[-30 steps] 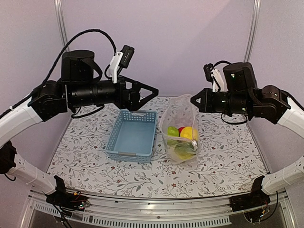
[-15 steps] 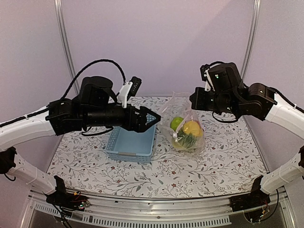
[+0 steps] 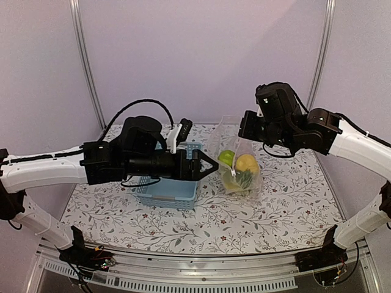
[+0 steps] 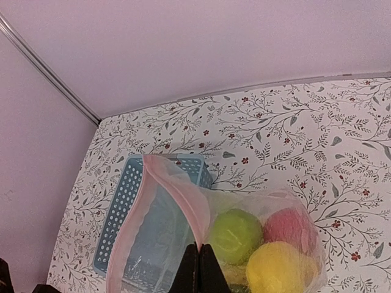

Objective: Place the food in the zip-top bag and seal the zipper
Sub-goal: Pass from the right arm to the left

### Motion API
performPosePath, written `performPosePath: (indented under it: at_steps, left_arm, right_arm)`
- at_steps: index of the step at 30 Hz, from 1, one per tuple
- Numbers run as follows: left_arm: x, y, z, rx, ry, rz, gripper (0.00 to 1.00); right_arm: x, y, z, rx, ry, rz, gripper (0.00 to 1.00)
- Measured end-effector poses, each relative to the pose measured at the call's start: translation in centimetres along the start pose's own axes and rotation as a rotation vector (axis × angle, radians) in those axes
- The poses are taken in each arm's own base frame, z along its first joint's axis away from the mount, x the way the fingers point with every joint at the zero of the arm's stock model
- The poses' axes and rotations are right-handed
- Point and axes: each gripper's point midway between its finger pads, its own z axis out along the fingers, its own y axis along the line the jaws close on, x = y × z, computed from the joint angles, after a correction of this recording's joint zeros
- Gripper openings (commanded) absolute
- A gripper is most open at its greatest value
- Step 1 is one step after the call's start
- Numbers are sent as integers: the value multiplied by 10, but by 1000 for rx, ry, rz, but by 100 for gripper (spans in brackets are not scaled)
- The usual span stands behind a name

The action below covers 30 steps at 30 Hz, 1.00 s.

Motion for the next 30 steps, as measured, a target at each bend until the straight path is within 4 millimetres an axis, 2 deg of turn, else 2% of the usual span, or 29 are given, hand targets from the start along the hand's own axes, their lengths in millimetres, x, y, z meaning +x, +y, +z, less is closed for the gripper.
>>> performPosePath:
  at_steps: [5, 13, 20, 25, 30]
  left_arm:
    - [3, -13, 10, 70, 11, -35, 92]
    - [13, -16, 33, 88, 57, -62, 83]
    - [5, -19, 34, 70, 46, -61, 76]
    - [-1, -16, 35, 24, 38, -63, 71]
    - [5, -4, 43, -39, 66, -64, 66]
  right_arm:
    - [2, 4, 5, -11, 4, 11, 0]
    - [4, 9, 9, -25, 7, 32, 0]
    - [7, 11, 14, -24, 12, 31, 0]
    - [11, 11, 17, -14, 15, 22, 0]
    - [16, 14, 18, -7, 16, 5, 0]
